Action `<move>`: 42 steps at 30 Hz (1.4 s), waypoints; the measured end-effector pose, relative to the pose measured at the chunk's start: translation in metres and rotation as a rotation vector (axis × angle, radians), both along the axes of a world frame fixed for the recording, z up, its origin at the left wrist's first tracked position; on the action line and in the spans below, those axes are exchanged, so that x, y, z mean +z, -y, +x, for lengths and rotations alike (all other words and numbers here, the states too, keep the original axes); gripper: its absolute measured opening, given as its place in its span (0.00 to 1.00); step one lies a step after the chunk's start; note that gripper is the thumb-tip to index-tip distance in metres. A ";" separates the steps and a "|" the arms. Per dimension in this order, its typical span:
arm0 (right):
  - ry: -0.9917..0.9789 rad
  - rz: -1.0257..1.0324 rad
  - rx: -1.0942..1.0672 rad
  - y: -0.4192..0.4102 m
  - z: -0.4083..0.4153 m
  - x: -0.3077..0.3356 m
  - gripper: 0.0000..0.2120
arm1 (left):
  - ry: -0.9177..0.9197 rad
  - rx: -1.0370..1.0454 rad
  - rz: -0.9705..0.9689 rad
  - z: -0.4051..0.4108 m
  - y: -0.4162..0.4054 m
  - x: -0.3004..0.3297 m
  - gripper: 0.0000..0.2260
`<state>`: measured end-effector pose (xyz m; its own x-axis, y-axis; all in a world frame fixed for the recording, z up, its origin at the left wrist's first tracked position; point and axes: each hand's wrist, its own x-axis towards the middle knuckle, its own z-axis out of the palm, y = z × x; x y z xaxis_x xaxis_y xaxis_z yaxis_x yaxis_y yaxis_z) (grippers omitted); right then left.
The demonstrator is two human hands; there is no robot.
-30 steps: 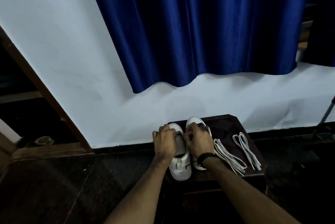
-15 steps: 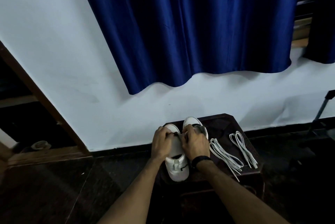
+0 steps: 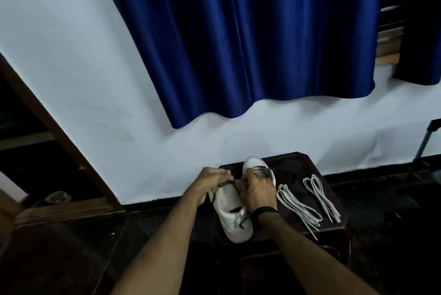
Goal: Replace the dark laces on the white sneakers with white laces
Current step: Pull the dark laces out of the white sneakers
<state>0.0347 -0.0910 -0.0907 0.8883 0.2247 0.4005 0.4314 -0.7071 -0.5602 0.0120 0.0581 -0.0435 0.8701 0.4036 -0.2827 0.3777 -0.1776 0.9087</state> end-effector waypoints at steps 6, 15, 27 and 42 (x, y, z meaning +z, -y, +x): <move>0.008 -0.031 -0.019 0.000 -0.003 0.001 0.12 | 0.123 0.154 -0.371 -0.007 -0.015 0.006 0.13; -0.006 -0.039 -0.020 0.000 -0.003 0.004 0.10 | 0.275 0.652 -0.400 -0.019 -0.037 0.015 0.12; 0.045 -0.044 -0.050 0.001 -0.005 0.001 0.14 | -0.078 -0.190 0.836 -0.006 0.004 -0.018 0.10; 0.028 -0.018 -0.037 -0.004 0.004 -0.011 0.10 | 0.450 1.055 0.017 0.000 -0.008 0.031 0.07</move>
<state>0.0391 -0.0866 -0.1022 0.8844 0.1996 0.4218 0.4206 -0.7325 -0.5353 0.0122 0.0661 -0.0127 0.1171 0.9929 -0.0191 -0.0122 0.0207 0.9997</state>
